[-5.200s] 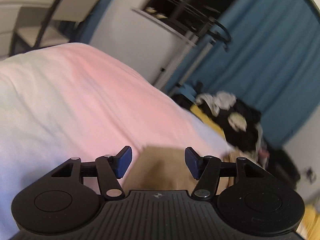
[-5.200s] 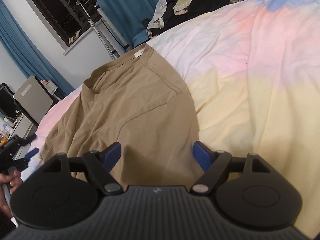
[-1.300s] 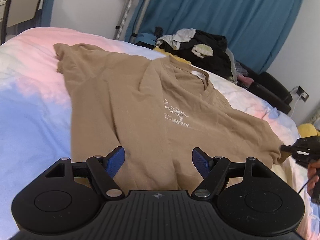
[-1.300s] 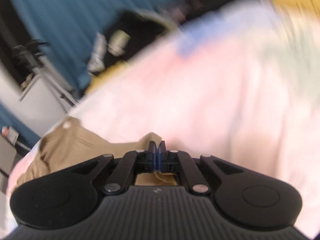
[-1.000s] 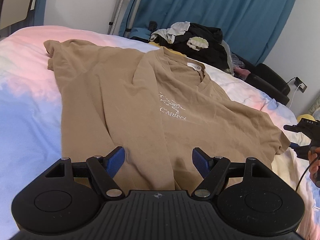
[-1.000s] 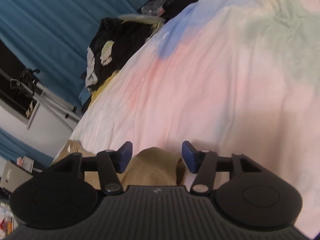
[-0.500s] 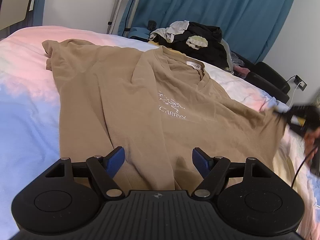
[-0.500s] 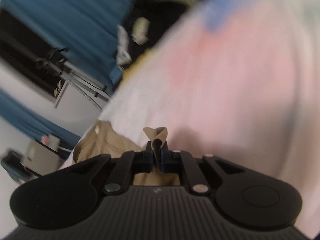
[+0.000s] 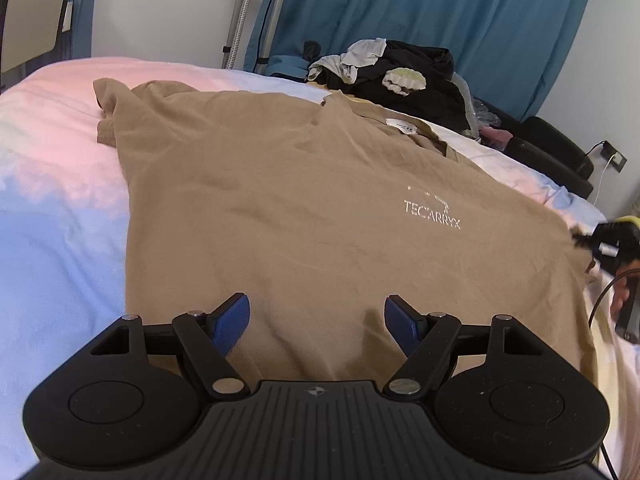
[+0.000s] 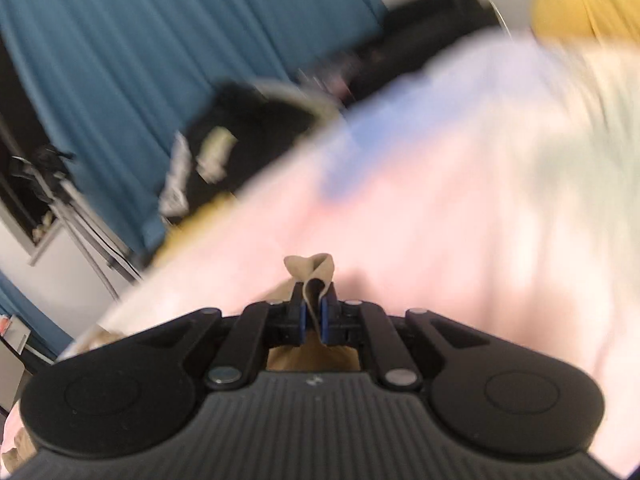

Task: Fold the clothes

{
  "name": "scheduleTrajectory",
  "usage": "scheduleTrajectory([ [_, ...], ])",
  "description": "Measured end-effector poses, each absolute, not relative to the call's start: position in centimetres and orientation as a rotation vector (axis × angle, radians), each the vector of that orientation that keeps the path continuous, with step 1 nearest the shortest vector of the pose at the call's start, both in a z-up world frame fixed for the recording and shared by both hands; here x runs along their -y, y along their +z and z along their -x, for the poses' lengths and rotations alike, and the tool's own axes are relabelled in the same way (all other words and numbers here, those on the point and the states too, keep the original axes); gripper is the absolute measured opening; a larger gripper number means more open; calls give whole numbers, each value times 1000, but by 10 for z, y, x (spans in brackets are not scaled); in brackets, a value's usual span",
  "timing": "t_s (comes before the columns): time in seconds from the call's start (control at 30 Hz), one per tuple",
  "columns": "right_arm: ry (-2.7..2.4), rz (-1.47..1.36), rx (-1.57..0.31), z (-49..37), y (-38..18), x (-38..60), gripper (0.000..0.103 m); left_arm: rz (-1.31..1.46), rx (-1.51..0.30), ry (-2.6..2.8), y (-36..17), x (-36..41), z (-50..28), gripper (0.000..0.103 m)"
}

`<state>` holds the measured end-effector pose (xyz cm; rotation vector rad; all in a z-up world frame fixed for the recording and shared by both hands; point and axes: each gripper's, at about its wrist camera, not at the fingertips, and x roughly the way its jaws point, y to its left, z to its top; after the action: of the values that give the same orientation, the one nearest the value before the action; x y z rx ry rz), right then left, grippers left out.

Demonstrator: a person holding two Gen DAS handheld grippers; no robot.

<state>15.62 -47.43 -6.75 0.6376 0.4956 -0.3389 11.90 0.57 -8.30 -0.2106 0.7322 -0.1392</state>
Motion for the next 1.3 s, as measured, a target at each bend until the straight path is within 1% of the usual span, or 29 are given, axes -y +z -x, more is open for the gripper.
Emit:
scheduleTrajectory([
  [0.1,-316,-666,-515,-154,-75,473,25,202,-732,-132,-84,-5,-120,78],
  [0.17,-306,-621,-513,-148,-67,466,52,193,-730,-134,-83,-5,-120,78],
  [0.2,-304,-592,-509,-143,-61,460,60,186,-730,-135,-83,-5,-118,78],
  [0.33,-267,-503,-516,-116,-34,434,60,137,-731,-150,-76,-6,-105,78],
  [0.5,-68,-519,-528,-55,-4,391,62,69,-715,-198,-51,-9,-67,79],
  [0.63,153,-333,-713,-35,14,319,62,15,-757,-261,-29,-18,-28,81],
  [0.77,383,-99,-905,13,21,247,62,-186,-842,-348,-16,-17,15,81],
  [0.9,505,16,-1127,56,3,188,62,-274,-1007,-422,-19,-11,42,81],
  [1.0,522,82,-1249,73,-19,155,62,-343,-1061,-421,-31,-1,47,81],
  [1.17,459,176,-1315,74,-46,126,62,-477,-1126,-348,-64,21,33,80],
  [1.23,435,240,-1343,74,-55,120,60,-501,-1146,-361,-70,25,31,67],
  [1.27,426,273,-1357,74,-58,118,47,-498,-1152,-380,-70,24,32,48],
  [1.3,419,310,-1354,74,-57,116,16,-489,-1153,-398,-68,22,34,27],
])
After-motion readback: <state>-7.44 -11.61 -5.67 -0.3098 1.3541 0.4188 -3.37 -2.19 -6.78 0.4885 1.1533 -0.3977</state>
